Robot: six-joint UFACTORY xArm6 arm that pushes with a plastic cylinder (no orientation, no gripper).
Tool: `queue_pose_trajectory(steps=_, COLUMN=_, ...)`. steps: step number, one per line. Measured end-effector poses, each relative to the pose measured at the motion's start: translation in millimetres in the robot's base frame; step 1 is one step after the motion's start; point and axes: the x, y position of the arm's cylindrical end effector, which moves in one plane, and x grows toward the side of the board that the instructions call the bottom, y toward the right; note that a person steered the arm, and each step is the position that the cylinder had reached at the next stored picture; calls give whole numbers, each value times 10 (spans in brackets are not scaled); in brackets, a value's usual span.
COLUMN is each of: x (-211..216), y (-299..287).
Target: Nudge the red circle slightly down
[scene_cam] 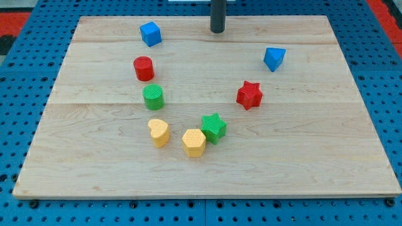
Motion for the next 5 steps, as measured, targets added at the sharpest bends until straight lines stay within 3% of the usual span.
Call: queue_pose_trajectory(steps=5, x=269, y=-419)
